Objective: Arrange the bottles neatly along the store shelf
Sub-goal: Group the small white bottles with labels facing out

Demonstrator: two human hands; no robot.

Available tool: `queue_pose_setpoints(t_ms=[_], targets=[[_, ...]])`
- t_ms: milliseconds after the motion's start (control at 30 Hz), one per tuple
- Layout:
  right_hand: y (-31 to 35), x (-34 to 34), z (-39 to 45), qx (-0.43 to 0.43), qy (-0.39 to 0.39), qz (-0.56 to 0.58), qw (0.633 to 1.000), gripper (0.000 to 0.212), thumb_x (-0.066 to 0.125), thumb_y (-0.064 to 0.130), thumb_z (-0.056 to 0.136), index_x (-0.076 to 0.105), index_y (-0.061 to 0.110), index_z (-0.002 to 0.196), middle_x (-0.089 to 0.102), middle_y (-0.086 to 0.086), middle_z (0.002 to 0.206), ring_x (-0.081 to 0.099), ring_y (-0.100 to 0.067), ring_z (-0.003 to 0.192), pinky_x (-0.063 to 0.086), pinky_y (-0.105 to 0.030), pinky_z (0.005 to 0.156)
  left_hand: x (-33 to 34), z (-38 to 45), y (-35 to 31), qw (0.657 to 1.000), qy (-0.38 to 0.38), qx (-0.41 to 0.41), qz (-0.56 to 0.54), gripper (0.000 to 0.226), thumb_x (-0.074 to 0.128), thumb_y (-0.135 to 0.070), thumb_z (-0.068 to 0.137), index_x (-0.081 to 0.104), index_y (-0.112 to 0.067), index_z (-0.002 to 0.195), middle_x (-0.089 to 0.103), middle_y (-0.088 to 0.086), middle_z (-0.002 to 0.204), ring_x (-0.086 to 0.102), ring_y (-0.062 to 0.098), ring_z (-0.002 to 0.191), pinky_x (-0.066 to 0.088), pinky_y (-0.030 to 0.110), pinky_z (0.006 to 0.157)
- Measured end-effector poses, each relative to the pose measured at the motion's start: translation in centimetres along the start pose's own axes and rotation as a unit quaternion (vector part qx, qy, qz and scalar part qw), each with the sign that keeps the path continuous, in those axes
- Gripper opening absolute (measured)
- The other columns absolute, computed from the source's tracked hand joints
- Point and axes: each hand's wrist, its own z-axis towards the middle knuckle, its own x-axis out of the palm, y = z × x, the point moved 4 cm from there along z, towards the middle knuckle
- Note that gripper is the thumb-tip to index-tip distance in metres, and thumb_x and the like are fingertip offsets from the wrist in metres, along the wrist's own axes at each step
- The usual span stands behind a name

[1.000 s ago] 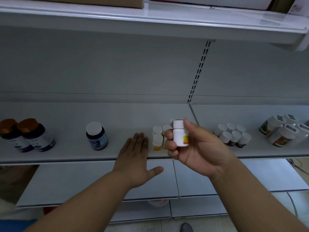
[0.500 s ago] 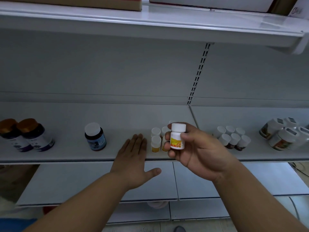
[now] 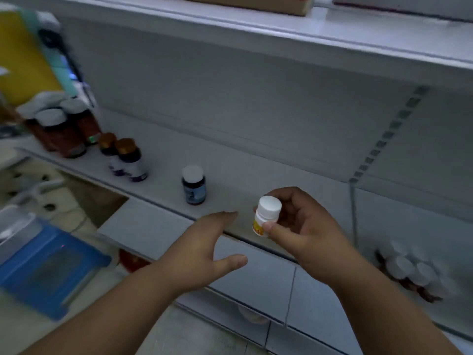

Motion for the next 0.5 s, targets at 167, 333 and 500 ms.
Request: queue_pose_setpoints(t_ms=[167,333,500], targets=[[1.7,7.1,1.7,-0.084,0.131,-0.086,0.984,0.026,0.077,0.027,0.079,0.056,0.033,0.093,0.066,0.014,0.092,0.064,-0.006,0.088,0.051,-0.023,0.077,-3.7,-7.4,1.8,0.987,-0.136,-0.079,0.04,0.077,0.055,-0.075,0.076,0.042,-0.037,0.142,0.044,-0.025,0.131,0.037,-0.007,0.124,0.028,0.009,0.099],[4.0,17.1,3.5,-0.151,0.207,-0.128,0.958,0.026,0.078,0.03,0.075,0.057,0.032,0.091,0.063,0.016,0.088,0.059,-0.006,0.085,0.05,-0.029,0.076,-6.5,-15.5,5.9,0.957,-0.211,-0.19,0.057,0.076,0.064,-0.069,0.076,0.04,-0.04,0.142,0.047,-0.021,0.133,0.04,-0.003,0.122,0.036,0.021,0.101],[5.7,29.4,5.8,-0.162,0.287,-0.154,0.931,0.028,0.08,0.027,0.073,0.056,0.031,0.089,0.063,0.015,0.084,0.059,-0.002,0.079,0.051,-0.026,0.071,-9.6,-22.5,13.4,0.918,-0.276,-0.285,0.015,0.07,0.064,-0.07,0.074,0.043,-0.044,0.136,0.048,-0.027,0.125,0.04,-0.011,0.114,0.031,0.008,0.09]])
